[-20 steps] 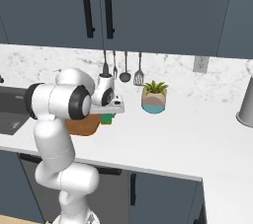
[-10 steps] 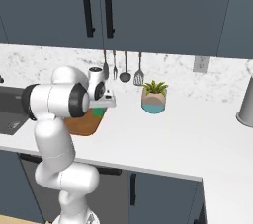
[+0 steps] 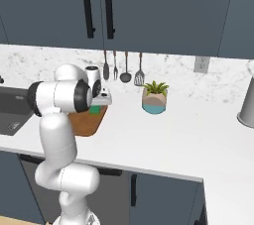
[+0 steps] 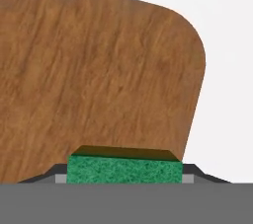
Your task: Pick up the sponge from the counter and clean the cutting board by briefly scrubbing or pressing down on the cutting board. Once finished, release the sponge.
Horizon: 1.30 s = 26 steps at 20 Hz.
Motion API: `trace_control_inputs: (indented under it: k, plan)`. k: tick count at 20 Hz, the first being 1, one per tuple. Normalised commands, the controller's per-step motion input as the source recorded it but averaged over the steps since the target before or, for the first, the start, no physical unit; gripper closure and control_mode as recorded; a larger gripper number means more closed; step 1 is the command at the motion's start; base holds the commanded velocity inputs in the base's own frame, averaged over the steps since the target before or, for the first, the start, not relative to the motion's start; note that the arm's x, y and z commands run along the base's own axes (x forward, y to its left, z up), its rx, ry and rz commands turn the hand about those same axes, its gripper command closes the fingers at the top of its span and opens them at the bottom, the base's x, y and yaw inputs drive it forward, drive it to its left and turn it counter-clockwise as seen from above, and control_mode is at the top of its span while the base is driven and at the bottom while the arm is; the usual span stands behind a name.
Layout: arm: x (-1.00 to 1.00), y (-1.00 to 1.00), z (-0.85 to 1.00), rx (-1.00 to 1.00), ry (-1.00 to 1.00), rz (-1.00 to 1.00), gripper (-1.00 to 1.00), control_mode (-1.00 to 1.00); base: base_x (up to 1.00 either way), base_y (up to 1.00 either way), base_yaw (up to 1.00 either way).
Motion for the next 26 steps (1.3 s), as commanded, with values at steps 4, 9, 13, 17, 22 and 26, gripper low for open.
trace_control_inputs:
  k: [4, 9, 13, 17, 22, 26]
  plan:
    - [0.14, 0.11, -0.30, 0.00, -0.01, 0.01, 1.00, -1.00, 0.00, 0.00, 0.00]
    - [0.33, 0.03, -0.20, 0.00, -0.04, 0.02, 1.00, -1.00, 0.00, 0.00, 0.00]
    - [0.41, 0.05, -0.12, 0.00, -0.04, 0.02, 1.00, -1.00, 0.00, 0.00, 0.00]
    - [0.26, 0.16, -0.31, 0.00, -0.03, 0.03, 1.00, -1.00, 0.00, 0.00, 0.00]
    - [0.19, 0.32, -0.59, 0.00, 0.00, 0.04, 1.00, -1.00, 0.00, 0.00, 0.00]
    - [0.13, 0.49, -0.31, 0.00, 0.00, 0.02, 1.00, -1.00, 0.00, 0.00, 0.00]
